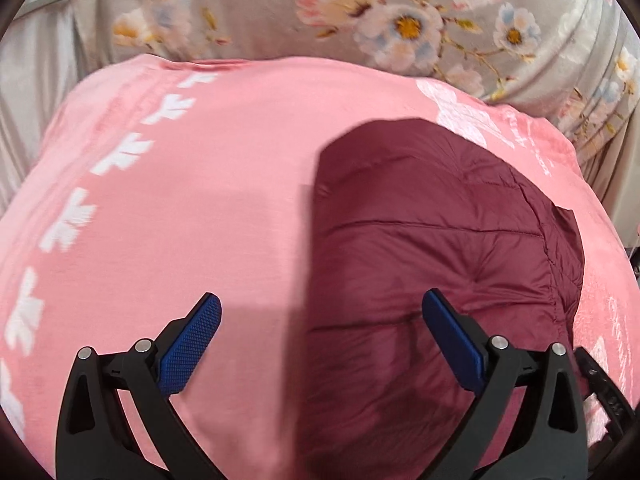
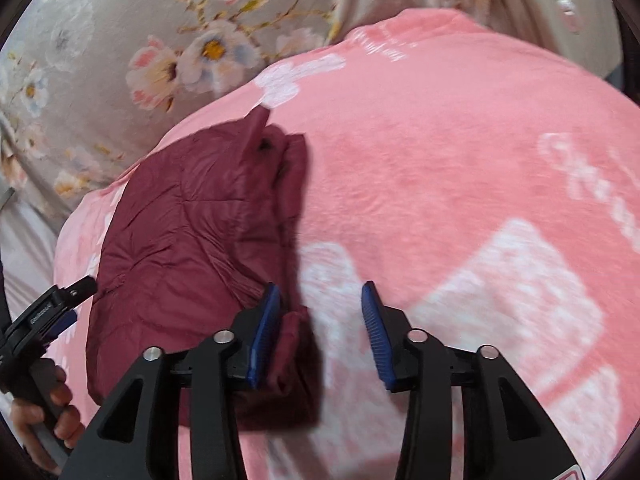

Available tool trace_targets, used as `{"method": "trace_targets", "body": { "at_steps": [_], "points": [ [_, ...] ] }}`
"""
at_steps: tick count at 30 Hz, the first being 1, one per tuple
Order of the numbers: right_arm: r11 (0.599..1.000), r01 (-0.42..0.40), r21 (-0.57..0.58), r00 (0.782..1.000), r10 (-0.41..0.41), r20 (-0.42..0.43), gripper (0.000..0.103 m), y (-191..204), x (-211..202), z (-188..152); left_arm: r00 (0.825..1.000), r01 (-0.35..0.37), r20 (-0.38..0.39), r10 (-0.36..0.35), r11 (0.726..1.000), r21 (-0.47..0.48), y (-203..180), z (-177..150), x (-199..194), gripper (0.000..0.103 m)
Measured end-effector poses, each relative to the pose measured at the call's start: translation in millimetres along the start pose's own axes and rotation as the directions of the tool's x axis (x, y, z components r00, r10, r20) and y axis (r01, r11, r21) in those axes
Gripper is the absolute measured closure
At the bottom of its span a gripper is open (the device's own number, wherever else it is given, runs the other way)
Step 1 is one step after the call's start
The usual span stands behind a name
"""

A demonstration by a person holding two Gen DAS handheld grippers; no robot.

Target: Fold large clothes

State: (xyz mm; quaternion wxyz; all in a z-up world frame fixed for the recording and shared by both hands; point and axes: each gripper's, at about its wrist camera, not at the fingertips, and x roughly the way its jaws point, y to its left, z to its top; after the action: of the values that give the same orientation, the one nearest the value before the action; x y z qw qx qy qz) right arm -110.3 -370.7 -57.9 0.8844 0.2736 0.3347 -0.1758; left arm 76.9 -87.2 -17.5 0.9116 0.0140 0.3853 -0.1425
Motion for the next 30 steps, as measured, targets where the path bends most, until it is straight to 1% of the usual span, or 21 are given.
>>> {"method": "trace_targets", "body": {
  "at_steps": [2, 3, 4, 5, 7, 9, 11, 13, 14, 15, 16, 17, 18, 20, 22, 23, 24, 25, 28, 29, 30],
  "points": [
    [0.999, -0.044, 0.012, 0.999, 0.044, 0.019, 0.064, -2, -14, -4, 1.000, -0.003, -0.011, 0.003, 1.000, 0.002, 4, -3, -5, 0.005],
    [0.998, -0.062, -0.011, 0.998, 0.062, 0.006, 0.064, 4, -14, -6, 1.000, 0.001, -0.026, -0.001, 1.000, 0.005, 4, -3, -4, 0.005],
    [0.997, -0.059, -0.048, 0.998, 0.058, -0.024, 0.064, 9, -9, -9, 0.999, 0.015, -0.047, -0.015, 1.000, 0.000, 4, -5, -3, 0.005],
    [0.996, -0.043, -0.076, 0.998, 0.040, -0.049, 0.064, 13, -3, -13, 0.998, 0.025, -0.063, -0.025, 1.000, -0.005, 4, -6, -1, 0.005],
    [0.994, -0.009, -0.108, 0.996, -0.001, -0.090, 0.063, 12, 4, -21, 0.993, 0.066, -0.098, -0.069, 0.997, -0.030, 8, -9, 0, 0.005],
    [0.994, 0.022, -0.108, 0.995, -0.032, -0.092, 0.054, 3, 0, -26, 0.986, 0.103, -0.126, -0.111, 0.993, -0.065, 17, -11, 2, 0.005],
    [0.990, 0.073, -0.117, 0.993, -0.083, -0.083, 0.053, -4, -7, -26, 0.982, 0.120, -0.136, -0.133, 0.987, -0.103, 26, -13, 2, 0.005],
    [0.989, 0.105, -0.106, 0.991, -0.113, -0.071, 0.052, -10, -13, -20, 0.978, 0.138, -0.139, -0.158, 0.980, -0.144, 35, -12, 5, 0.005],
    [0.992, 0.093, -0.089, 0.994, -0.098, -0.056, 0.049, -13, -16, -11, 0.975, 0.152, -0.140, -0.175, 0.975, -0.164, 38, -10, 8, 0.005],
    [0.996, 0.060, -0.071, 0.997, -0.063, -0.046, 0.047, -13, -18, -3, 0.971, 0.166, -0.144, -0.193, 0.970, -0.178, 39, -7, 11, 0.005],
    [0.999, 0.015, -0.050, 0.999, -0.017, -0.039, 0.047, -13, -19, 4, 0.965, 0.187, -0.148, -0.216, 0.964, -0.191, 39, -4, 15, 0.005],
    [0.999, -0.047, -0.020, 0.998, 0.046, -0.039, 0.044, -13, -16, 14, 0.958, 0.214, -0.150, -0.245, 0.957, -0.196, 36, 0, 18, 0.005],
    [0.994, -0.110, 0.016, 0.993, 0.110, -0.043, 0.037, -13, -10, 23, 0.950, 0.238, -0.156, -0.269, 0.952, -0.192, 32, 5, 23, 0.005],
    [0.979, -0.190, 0.075, 0.979, 0.194, -0.056, 0.033, -12, 7, 36, 0.945, 0.255, -0.168, -0.282, 0.953, -0.166, 25, 11, 32, 0.005],
    [0.971, -0.206, 0.122, 0.971, 0.218, -0.102, 0.033, -10, 31, 46, 0.940, 0.260, -0.186, -0.285, 0.954, -0.147, 19, 17, 43, 0.005],
    [0.967, -0.216, 0.138, 0.965, 0.233, -0.121, 0.033, -8, 39, 47, 0.933, 0.277, -0.194, -0.303, 0.949, -0.149, 16, 20, 49, 0.005],
    [0.959, -0.233, 0.161, 0.956, 0.256, -0.142, 0.033, -7, 49, 48, 0.925, 0.290, -0.206, -0.320, 0.943, -0.160, 15, 20, 55, 0.005],
    [0.948, -0.254, 0.194, 0.942, 0.287, -0.171, 0.033, -7, 62, 48, 0.919, 0.298, -0.215, -0.331, 0.939, -0.173, 15, 20, 59, 0.005],
    [0.917, -0.305, 0.258, 0.906, 0.363, -0.219, 0.032, -6, 83, 45, 0.879, 0.360, -0.239, -0.412, 0.903, -0.233, 16, 19, 75, 0.005],
    [0.903, -0.326, 0.279, 0.891, 0.392, -0.228, 0.032, -5, 91, 44, 0.862, 0.381, -0.245, -0.443, 0.886, -0.263, 17, 16, 81, 0.005],
    [0.897, -0.338, 0.286, 0.884, 0.407, -0.229, 0.032, -3, 96, 42, 0.855, 0.389, -0.246, -0.456, 0.879, -0.277, 17, 16, 84, 0.005]
  ]
}}
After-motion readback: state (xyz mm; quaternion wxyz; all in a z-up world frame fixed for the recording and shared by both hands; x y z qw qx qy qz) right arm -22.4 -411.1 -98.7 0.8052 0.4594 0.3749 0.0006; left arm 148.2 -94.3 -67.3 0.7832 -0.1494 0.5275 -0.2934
